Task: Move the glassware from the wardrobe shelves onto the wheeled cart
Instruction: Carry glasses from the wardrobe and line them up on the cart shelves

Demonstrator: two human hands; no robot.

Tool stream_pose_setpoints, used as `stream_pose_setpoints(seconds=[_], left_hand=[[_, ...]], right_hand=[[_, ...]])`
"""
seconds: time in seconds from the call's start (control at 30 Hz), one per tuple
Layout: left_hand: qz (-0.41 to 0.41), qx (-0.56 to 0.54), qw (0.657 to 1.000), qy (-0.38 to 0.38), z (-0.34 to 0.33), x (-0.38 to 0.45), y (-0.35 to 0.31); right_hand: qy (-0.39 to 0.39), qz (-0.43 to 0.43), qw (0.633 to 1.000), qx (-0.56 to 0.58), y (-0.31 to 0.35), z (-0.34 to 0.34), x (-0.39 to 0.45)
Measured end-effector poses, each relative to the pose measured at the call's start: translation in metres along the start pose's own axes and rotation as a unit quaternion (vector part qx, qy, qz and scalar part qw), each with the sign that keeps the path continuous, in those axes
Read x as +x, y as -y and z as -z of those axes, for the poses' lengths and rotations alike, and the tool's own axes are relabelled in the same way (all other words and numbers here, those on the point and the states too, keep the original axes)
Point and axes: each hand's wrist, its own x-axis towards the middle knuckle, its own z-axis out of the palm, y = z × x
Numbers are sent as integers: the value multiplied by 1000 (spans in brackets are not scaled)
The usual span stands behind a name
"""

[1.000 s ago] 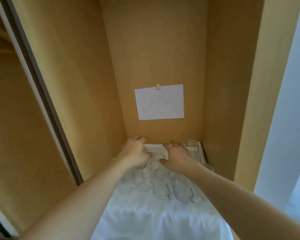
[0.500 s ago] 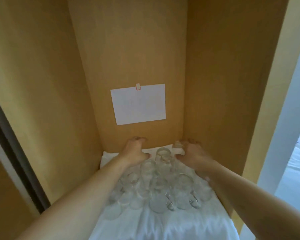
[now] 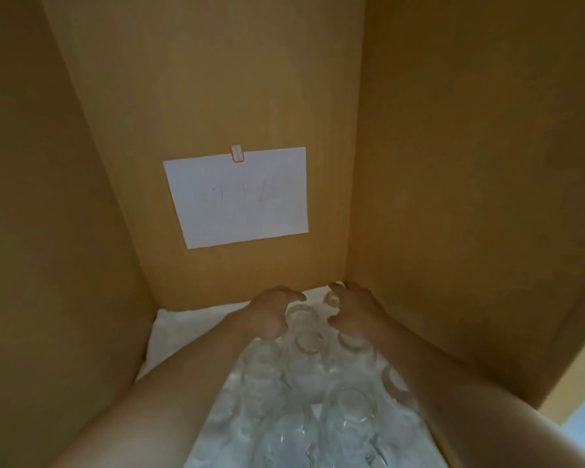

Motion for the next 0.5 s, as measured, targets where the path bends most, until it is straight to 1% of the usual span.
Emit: stream_pose_setpoints(seconds=[0.1,0.2,0.3,0.37,0.5], left_hand=[[-23,43,998,44,-10,23,3],[-27,67,994,87,-18,39,5],[-16,52,990,129,-23,54,5],[-16,44,990,135,-26,62,6],[-20,3,995,100,-29,66,12]], right_hand=[[35,-9,999,16,-3,-9,15],[34,-9,999,11,-6,-12,30],[33,-18,999,-4,-4,-17,41],[33,-28,999,-2,-4,-22,46],[26,-24,999,23,-7,-25,51]])
